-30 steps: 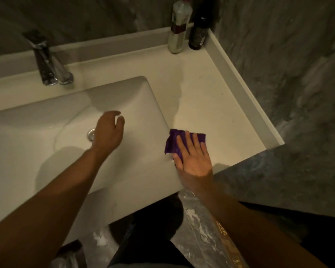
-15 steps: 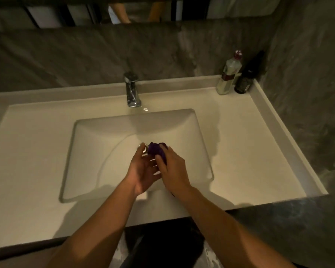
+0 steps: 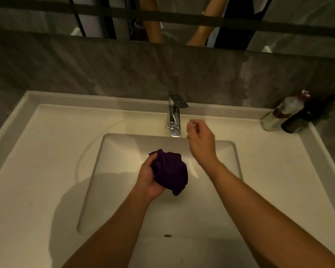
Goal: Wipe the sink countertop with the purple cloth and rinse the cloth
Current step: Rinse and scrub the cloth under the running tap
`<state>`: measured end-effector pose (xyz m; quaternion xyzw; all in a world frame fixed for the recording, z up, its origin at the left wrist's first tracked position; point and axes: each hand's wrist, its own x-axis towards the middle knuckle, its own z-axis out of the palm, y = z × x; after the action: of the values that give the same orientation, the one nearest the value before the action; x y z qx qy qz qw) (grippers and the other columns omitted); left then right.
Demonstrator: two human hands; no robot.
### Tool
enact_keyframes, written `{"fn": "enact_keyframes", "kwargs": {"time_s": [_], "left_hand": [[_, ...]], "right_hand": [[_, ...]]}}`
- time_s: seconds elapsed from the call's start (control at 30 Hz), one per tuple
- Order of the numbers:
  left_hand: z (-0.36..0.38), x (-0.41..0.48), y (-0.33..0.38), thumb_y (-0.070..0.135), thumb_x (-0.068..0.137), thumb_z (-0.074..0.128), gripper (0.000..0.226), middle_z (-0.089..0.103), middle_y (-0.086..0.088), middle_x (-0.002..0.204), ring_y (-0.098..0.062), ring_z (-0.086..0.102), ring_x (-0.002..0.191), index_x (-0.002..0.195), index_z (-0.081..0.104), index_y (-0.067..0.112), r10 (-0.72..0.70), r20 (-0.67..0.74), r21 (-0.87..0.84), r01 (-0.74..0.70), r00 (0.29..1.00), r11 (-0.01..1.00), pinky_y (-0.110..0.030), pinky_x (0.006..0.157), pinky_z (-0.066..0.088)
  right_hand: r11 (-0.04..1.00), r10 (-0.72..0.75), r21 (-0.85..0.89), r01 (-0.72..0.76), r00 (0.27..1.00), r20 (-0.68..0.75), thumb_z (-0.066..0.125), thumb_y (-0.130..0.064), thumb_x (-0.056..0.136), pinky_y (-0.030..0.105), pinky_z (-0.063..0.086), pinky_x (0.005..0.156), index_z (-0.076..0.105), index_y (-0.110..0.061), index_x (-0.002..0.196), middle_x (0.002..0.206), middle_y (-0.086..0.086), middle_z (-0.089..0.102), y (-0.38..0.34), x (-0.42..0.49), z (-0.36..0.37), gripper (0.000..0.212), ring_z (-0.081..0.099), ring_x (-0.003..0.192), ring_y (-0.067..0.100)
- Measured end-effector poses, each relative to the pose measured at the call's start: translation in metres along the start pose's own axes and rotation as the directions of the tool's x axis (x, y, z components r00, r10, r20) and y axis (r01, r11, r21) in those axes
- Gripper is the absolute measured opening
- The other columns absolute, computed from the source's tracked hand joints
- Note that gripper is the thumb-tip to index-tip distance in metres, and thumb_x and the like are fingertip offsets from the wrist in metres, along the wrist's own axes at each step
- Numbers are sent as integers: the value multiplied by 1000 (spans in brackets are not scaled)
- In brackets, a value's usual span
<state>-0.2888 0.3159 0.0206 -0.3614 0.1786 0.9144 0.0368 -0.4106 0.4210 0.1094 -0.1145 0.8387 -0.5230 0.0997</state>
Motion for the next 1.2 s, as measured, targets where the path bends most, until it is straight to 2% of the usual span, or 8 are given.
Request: {"fn": "enact_keyframes", "kwargs": {"time_s": [0.17,0.33,0.63,0.77,0.87,0.97,1.07,1.2], "left_hand": [[-5,39,19,37,90,68,41,75,-14,120,-35,70,114,121,74,12,-77,-10,-9,77,997,997,-48,100,54],[-7,61,23,38,87,68,45,73,-13,123,-35,66,119,124,71,12,-147,2,-28,147,989,989,-46,100,53],[-7,62,7,45,87,68,67,64,-19,140,-36,62,124,141,61,6,-217,64,-25,219,974,975,-47,107,50],[-6,57,2,37,93,65,44,74,-16,121,-32,70,113,124,72,7,-207,79,40,204,975,978,-45,102,52],[-7,60,-4,24,94,65,40,75,-18,121,-33,73,109,129,69,5,-156,-24,85,157,988,984,-46,95,57],[-9,67,-6,24,101,60,31,76,-21,121,-35,74,108,124,71,7,-82,-121,183,103,989,978,-47,93,58],[-16,77,2,20,101,59,21,78,-20,112,-33,75,102,110,74,8,209,-202,617,-41,957,786,-46,92,60],[-14,79,0,16,98,53,18,69,-8,97,-30,69,91,110,62,5,462,-87,944,-75,883,321,-40,76,57]], "right_hand": [[999,40,23,-42,997,64,59,-32,102,29,54,65,63,-9,133,88,5,71,-35,69,8,38,65,67,11],[992,-68,106,63,997,46,59,-13,103,24,51,56,72,-15,104,69,6,61,-39,77,16,13,55,54,9],[974,-82,209,85,996,-22,53,-27,107,28,56,60,72,-9,109,82,10,70,-38,80,10,27,65,67,14],[978,211,52,-204,947,-243,52,-40,102,50,59,78,63,-23,90,85,5,69,36,40,7,23,66,79,23],[739,667,2,-674,732,139,56,-62,96,50,57,90,65,-15,103,97,6,71,82,-1,20,48,68,97,28],[643,625,203,-738,660,417,59,-34,103,45,61,87,73,-14,117,107,10,80,104,-21,35,28,76,103,31],[822,520,133,-553,825,222,54,-15,105,49,61,95,72,-23,114,109,4,79,122,-26,44,21,75,105,26],[782,534,236,-577,815,225,52,-18,106,53,59,98,70,-23,123,117,5,77,136,-35,49,25,73,109,26]]}}
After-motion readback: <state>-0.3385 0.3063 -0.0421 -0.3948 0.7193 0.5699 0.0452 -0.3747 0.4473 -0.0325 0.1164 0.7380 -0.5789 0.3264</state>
